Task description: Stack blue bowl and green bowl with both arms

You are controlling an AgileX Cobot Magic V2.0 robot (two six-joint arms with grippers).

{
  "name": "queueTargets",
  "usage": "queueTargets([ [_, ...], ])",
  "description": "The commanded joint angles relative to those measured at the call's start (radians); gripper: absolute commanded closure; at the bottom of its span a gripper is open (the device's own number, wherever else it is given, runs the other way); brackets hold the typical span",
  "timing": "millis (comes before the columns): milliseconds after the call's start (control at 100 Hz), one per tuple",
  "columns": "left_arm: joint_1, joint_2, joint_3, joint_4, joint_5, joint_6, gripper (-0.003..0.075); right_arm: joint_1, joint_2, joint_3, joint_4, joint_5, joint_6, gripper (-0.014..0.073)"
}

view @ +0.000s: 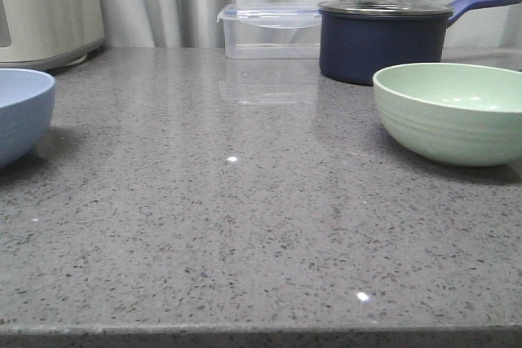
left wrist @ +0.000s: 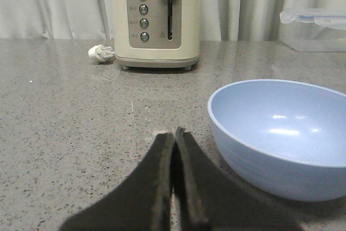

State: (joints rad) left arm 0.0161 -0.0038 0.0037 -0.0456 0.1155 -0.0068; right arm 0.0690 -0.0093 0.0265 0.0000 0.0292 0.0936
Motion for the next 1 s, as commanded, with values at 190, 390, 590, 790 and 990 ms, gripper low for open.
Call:
queueTargets([
  [190, -0.007, -0.033, -0.039, -0.011, -0.007, -0.008, 0.0741, -0.005, -0.015, -0.046, 0.000, -0.018, -0.007, 0.0674],
  [390, -0.007, 0.051, -0.235, -0.011, 0.135, -0.008, 0.0741, -0.005, 0.050, -0.192, 0.000, 0.197, -0.007, 0.0673],
  [590, -0.007, 0.206, -0.427, -0.011, 0.213, -0.006, 0.0741, -0.005, 0.191, -0.347, 0.000, 0.346, -0.007, 0.0673],
  [790, -0.007, 0.372, -0.583, -0.011, 0.331, -0.001, 0.0741, -0.005, 0.354, -0.505, 0.000, 0.466, -0.007, 0.0673],
  [990, -0.007, 0.500, -0.661, -0.011, 0.359, -0.001, 0.0733, -0.005, 0.490, -0.624, 0.023, 0.531, -0.007, 0.0660],
])
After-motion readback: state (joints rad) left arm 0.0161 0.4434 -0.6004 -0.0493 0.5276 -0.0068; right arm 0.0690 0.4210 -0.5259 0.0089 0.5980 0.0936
